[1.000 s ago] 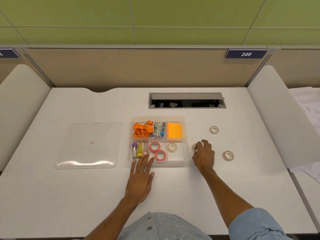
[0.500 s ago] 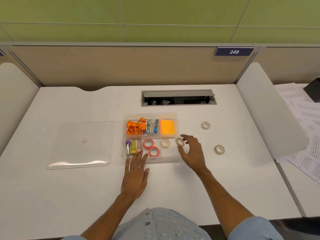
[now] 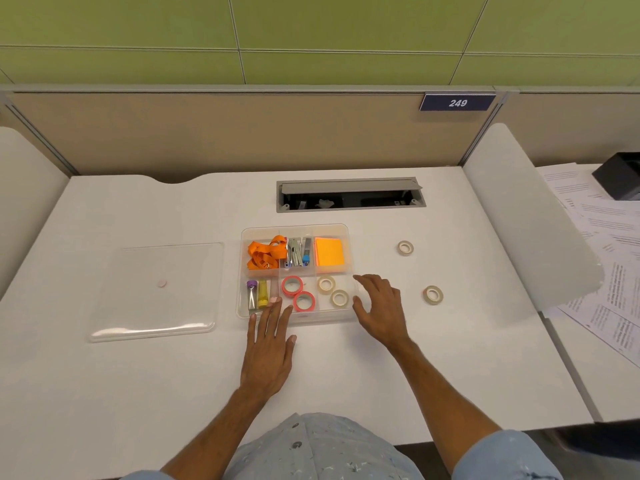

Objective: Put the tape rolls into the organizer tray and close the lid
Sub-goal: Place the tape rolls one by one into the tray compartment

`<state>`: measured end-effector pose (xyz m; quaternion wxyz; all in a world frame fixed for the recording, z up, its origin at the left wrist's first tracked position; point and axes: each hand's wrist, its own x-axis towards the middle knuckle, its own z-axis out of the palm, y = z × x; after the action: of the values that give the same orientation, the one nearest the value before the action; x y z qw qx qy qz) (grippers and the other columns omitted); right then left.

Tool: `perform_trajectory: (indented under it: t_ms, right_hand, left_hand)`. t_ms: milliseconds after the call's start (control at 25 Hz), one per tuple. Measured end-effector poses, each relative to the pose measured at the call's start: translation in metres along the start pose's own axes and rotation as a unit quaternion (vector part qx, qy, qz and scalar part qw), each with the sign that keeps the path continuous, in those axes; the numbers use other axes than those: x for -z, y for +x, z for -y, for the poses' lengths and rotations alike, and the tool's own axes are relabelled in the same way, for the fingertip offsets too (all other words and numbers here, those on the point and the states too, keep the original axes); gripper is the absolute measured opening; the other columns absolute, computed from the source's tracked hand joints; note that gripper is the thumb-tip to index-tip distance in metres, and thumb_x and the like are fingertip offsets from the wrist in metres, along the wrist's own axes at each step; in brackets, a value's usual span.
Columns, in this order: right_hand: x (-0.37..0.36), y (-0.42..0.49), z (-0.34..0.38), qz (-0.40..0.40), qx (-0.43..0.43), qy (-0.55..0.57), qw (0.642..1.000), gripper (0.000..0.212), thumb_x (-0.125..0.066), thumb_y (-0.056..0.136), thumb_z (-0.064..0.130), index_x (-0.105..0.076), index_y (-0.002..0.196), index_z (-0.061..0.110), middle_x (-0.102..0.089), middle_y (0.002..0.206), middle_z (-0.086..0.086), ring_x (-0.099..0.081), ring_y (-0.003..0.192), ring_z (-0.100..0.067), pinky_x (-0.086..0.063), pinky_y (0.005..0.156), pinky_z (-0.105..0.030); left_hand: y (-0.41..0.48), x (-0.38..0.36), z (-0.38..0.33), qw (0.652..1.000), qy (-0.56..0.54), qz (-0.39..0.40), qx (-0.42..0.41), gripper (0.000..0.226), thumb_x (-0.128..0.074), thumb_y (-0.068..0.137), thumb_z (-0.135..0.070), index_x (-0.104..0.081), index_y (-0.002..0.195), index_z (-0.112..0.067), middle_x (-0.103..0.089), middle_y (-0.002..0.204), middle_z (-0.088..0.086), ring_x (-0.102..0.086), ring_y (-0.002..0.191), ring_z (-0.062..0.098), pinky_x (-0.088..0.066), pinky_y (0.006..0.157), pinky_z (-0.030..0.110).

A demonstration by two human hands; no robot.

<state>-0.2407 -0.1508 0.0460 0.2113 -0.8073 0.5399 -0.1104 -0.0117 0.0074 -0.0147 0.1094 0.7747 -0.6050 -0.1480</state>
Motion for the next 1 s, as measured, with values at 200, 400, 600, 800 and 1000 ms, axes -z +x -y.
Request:
perform_trajectory:
  t_ms: [200,400,600,800,1000]
  right_hand:
    - [0.011,-0.001,-0.029,-0.049,-0.142,0.016,0.989,0.045,-0.061,0.103,0.019,-0.058,0.148,0.019,-0.057,0.150,0.000,-0.052,0.140,-0.025,-0.042,0.116,-0.044]
    - [0.023,-0.007,-0.065,-0.047,-0.255,-0.034,0.965,0.058,-0.060,0.099,0.014,-0.047,0.155,0.014,-0.038,0.167,-0.005,-0.032,0.158,-0.026,-0.030,0.128,-0.048]
    - [0.030,-0.003,-0.084,-0.004,-0.295,-0.016,0.955,0.064,-0.057,0.099,0.008,-0.038,0.160,0.011,-0.028,0.171,-0.015,-0.030,0.159,-0.035,-0.033,0.128,-0.050]
    - [0.025,0.003,-0.080,-0.014,-0.273,-0.043,0.961,0.044,-0.054,0.100,0.000,-0.053,0.143,0.011,-0.053,0.140,-0.015,-0.052,0.132,-0.036,-0.052,0.103,-0.049]
    - [0.021,0.006,-0.056,-0.012,-0.224,-0.057,0.973,0.048,-0.061,0.103,0.023,-0.053,0.150,0.017,-0.058,0.140,-0.009,-0.056,0.132,-0.031,-0.050,0.105,-0.045]
  left_hand:
    - [0.000,-0.001,-0.001,1.000,0.009,-0.004,0.001,0.065,-0.036,0.109,-0.048,-0.023,0.168,-0.024,-0.018,0.179,0.005,-0.012,0.167,0.027,-0.012,0.136,0.058]
    - [0.001,-0.003,-0.005,0.999,0.031,-0.009,0.007,0.064,-0.035,0.109,-0.048,-0.028,0.167,-0.021,-0.024,0.177,0.008,-0.019,0.166,0.030,-0.016,0.135,0.061]
    - [0.001,-0.005,-0.007,0.999,0.038,-0.018,0.009,0.070,-0.022,0.105,-0.053,-0.032,0.166,-0.019,-0.028,0.176,0.010,-0.023,0.164,0.032,-0.019,0.134,0.063]
    - [0.002,-0.005,-0.006,0.999,0.036,-0.012,0.014,0.070,-0.021,0.105,-0.054,-0.031,0.166,-0.022,-0.026,0.177,0.008,-0.021,0.165,0.030,-0.018,0.135,0.062]
    - [0.001,-0.003,-0.005,0.999,0.029,-0.012,0.008,0.068,-0.024,0.106,-0.052,-0.031,0.166,-0.021,-0.026,0.177,0.007,-0.021,0.165,0.030,-0.018,0.135,0.061]
